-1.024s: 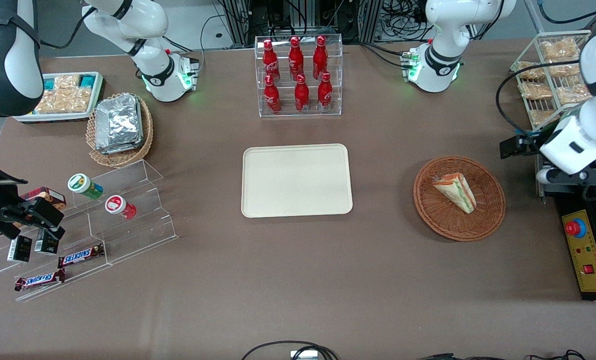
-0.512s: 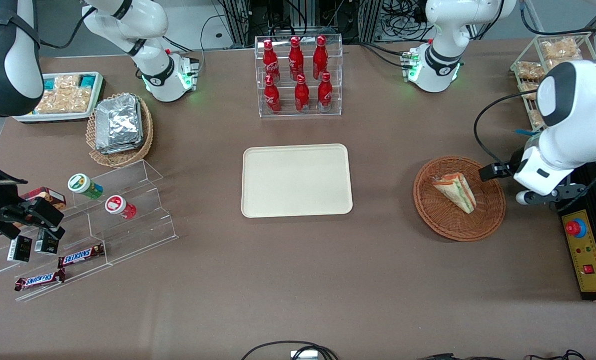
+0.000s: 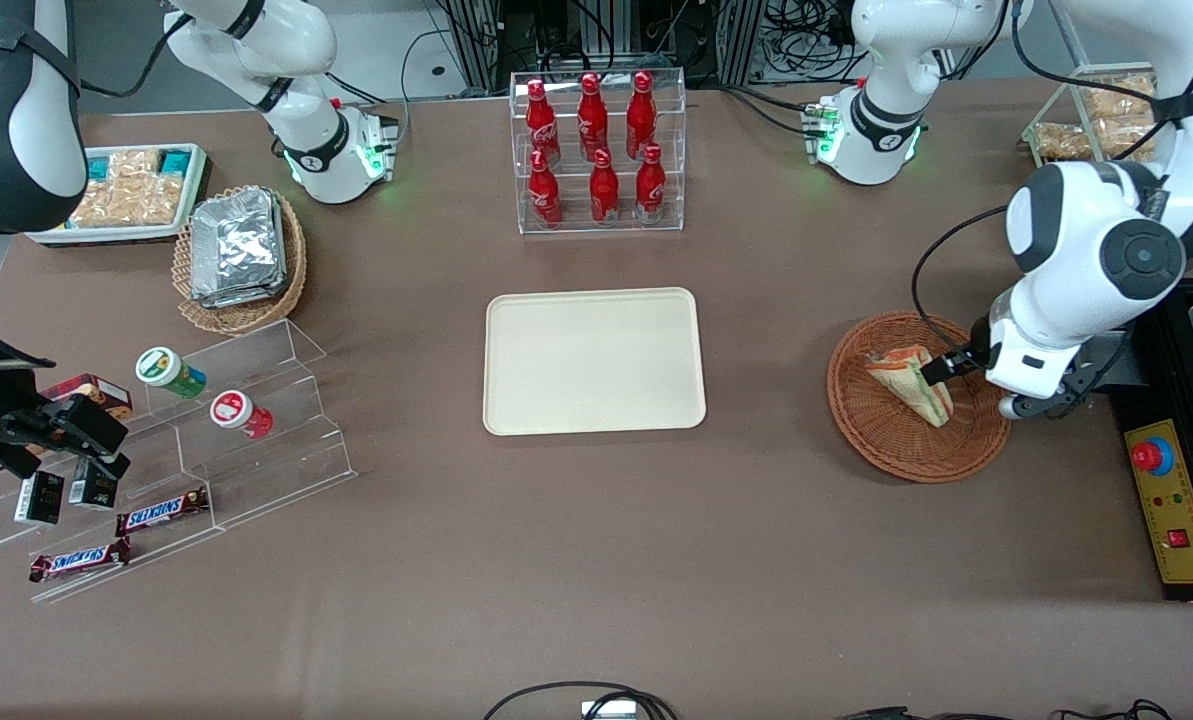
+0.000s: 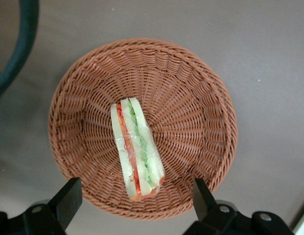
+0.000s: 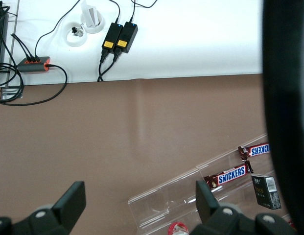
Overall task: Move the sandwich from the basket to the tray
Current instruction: 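Lower the left gripper and close it on the wrapped sandwich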
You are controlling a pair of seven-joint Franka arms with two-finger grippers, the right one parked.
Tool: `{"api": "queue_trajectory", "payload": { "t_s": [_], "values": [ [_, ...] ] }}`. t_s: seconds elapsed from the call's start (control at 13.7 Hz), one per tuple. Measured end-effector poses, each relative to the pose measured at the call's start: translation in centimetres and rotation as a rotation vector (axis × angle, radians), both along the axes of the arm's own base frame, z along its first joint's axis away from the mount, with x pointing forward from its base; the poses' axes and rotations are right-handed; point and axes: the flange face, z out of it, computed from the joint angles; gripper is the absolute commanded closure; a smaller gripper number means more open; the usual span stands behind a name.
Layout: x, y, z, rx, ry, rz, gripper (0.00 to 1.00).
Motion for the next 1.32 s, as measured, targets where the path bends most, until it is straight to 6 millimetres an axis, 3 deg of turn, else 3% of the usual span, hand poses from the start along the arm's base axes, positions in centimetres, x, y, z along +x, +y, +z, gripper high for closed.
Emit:
{"api": "queue_trajectory", "payload": {
  "t_s": [0.66,1.17,1.24,1.32],
  "values": [
    [-2.6,0.0,-6.2,-0.005,-0.023,0.068,0.00],
    [-3.6,0.0,-9.9,-0.011,-0.019,0.092,0.00],
    [-3.8,0.0,-10.2,-0.011,-0.015,0.092,0.03],
    [-3.8,0.0,-10.5,-0.011,-0.011,0.093,0.15]
  ]
}}
